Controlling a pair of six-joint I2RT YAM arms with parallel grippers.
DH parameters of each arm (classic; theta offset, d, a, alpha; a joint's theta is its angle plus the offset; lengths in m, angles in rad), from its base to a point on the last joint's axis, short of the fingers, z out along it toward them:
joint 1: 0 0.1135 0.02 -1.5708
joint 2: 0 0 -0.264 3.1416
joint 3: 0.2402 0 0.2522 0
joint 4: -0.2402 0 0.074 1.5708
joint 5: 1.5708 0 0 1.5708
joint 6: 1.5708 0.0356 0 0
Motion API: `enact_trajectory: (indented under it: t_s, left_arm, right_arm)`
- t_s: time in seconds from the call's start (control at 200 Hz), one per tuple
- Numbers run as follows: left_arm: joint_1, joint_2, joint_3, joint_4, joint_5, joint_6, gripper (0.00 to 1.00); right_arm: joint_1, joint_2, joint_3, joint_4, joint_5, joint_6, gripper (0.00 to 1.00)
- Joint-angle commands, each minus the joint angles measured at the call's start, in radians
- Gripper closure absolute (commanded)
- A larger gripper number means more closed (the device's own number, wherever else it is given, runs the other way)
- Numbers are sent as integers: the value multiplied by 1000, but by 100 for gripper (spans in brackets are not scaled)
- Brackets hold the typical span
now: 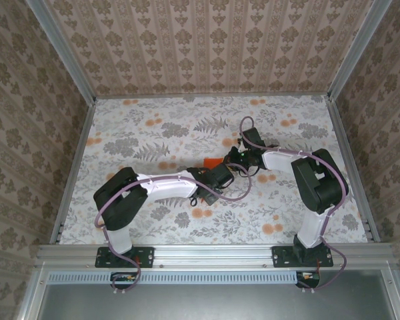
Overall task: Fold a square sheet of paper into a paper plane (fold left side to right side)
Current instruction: Fold the wing for the fifth time at the center of the table.
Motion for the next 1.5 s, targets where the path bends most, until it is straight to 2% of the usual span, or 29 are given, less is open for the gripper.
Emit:
enact_trajectory:
  t_s: [0.0,0.285,0.45,0.71,0.97,1.265,1.495]
  left_arm:
    - [16,-10,3,20,50,-26,88]
    - [105,-76,-55,116,242,-88,89]
    - [139,-76,-78,164,316,-114,89]
    - [194,-39,-76,202,440,-134,89]
    - [264,3,-69,272,612,-169,87]
    - [284,78,-23,273,670,-178,87]
    - [333,70,-53,364,756,-246,88]
  right_arm:
    - [3,1,28,-34,8,-37,95]
    - [-30,-150,-15,-80,136,-132,55]
    - [-53,-236,-73,-105,203,-165,44]
    - [-70,-292,-145,-108,209,-191,40]
    - [-70,-329,-206,-79,203,-200,38]
    - [-74,-344,-215,-92,209,-216,36]
    - [-76,-358,-261,-41,173,-213,35]
